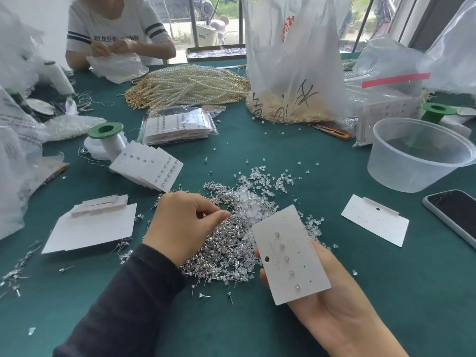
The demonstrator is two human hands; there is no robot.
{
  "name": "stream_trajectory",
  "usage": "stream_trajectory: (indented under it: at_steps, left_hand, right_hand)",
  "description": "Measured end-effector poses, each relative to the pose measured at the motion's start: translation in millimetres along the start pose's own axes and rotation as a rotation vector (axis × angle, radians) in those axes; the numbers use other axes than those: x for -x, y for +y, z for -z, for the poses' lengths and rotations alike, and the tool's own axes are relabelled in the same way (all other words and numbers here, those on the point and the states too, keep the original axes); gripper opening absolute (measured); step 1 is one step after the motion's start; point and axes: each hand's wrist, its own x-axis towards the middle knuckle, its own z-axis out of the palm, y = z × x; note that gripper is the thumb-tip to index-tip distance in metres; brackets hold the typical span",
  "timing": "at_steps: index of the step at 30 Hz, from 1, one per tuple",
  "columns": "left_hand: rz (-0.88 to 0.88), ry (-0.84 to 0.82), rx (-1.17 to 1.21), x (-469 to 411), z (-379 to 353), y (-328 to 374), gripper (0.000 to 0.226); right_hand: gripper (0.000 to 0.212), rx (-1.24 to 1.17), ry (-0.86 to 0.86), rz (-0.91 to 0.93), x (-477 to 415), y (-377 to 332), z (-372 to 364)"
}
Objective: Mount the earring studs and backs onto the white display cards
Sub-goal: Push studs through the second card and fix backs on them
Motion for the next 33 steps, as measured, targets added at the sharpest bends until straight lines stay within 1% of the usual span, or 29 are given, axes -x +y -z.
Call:
stream_trajectory:
  at_steps: [1,3,5,8,10,13,17,19,21,24,26,28,30,32,33]
  left_hand:
    - [0.002,0.009,0.014,1.1,-0.3,-0.7,0.012]
    - [0.006,0.015,0.057,3.4,-1.2,-0.8,0.013]
    - [0.012,-0.031,0.156,5.3,-1.1,2.1,0.013]
    - [0.055,-0.162,0.523,9.1,1.2,9.8,0.011]
    - [0.059,-0.207,0.668,12.7,1.0,15.7,0.01]
    - [0.069,-0.194,0.691,16.6,-2.8,20.7,0.015]
    - [0.131,-0.114,0.456,15.4,-3.7,15.2,0.006]
    - [0.159,-0.086,0.411,14.7,-2.2,12.8,0.004]
    - [0.174,-0.075,0.418,14.6,-0.6,12.9,0.006]
    - [0.222,-0.077,0.505,14.5,0.8,15.0,0.02]
    - [0.237,-0.126,0.621,15.7,2.2,18.9,0.026]
    - [0.209,-0.194,0.791,18.4,2.6,25.8,0.02]
    - [0.184,-0.226,0.942,21.7,1.2,32.0,0.014]
    - [0.126,-0.202,0.973,23.7,-1.8,36.2,0.009]
    - [0.079,-0.181,0.929,24.2,-3.3,36.9,0.006]
  right_hand:
    - [0.069,0.009,-0.004,-0.001,0.5,-0.6,-0.2]
    - [0.052,0.003,-0.005,0.001,1.4,-1.8,-0.4]
    - [0.046,-0.004,-0.003,-0.003,1.8,-2.0,-0.4]
    - [0.061,0.01,0.009,-0.007,0.6,-0.6,0.4]
    - [0.064,0.022,0.009,-0.002,0.2,-0.4,0.4]
    - [0.066,0.025,-0.001,0.006,-0.1,0.0,0.6]
    - [0.069,0.03,-0.009,0.016,1.0,-0.3,0.1]
    - [0.069,0.036,-0.006,0.012,1.7,-0.8,-0.3]
    - [0.069,0.038,0.001,0.008,2.4,-0.7,-0.5]
    - [0.07,0.04,0.012,0.004,3.1,-0.5,-0.8]
    - [0.071,0.039,0.025,0.003,2.9,-0.4,-0.5]
    - [0.069,0.052,0.025,0.006,2.2,-0.4,-0.4]
    - [0.061,0.065,0.009,0.002,1.6,-0.7,-0.2]
    - [0.053,0.072,0.002,0.001,1.5,-1.1,0.0]
    - [0.055,0.08,0.0,0.005,1.7,-1.3,0.1]
